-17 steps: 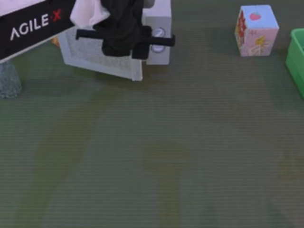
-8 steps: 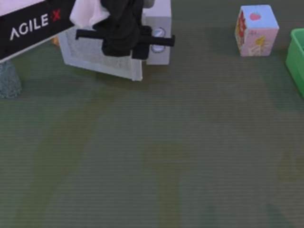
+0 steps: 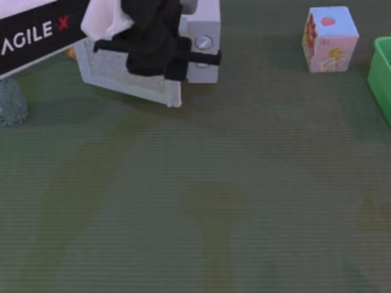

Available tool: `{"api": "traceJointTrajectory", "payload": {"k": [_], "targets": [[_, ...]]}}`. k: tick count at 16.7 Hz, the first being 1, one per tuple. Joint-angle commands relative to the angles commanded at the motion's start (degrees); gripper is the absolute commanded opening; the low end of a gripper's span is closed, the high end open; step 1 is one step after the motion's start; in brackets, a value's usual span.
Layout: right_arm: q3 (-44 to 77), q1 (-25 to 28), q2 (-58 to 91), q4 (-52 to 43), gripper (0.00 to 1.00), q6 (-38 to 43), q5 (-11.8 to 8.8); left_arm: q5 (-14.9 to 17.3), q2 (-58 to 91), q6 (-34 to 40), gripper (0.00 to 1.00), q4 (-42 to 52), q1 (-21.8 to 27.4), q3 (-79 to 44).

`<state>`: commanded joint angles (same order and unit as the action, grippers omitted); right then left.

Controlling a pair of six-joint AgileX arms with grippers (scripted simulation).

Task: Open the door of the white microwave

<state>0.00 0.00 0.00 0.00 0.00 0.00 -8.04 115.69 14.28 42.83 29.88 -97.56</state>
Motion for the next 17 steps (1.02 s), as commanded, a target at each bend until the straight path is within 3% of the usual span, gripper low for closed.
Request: {"api": "traceJointTrajectory", "payload": {"k": [4,17], "targets": [[0.0,0.0,0.0,0.0,1.0,0.0,0.0,1.7,-2.8,-3.5,0.0,-1.8,-0.9,3.8],[0.0,0.0,0.0,0.0,1.0,0.0,0.0,1.7,-2.8,-3.5,0.0,-1.8,-0.9,3.8]]}}
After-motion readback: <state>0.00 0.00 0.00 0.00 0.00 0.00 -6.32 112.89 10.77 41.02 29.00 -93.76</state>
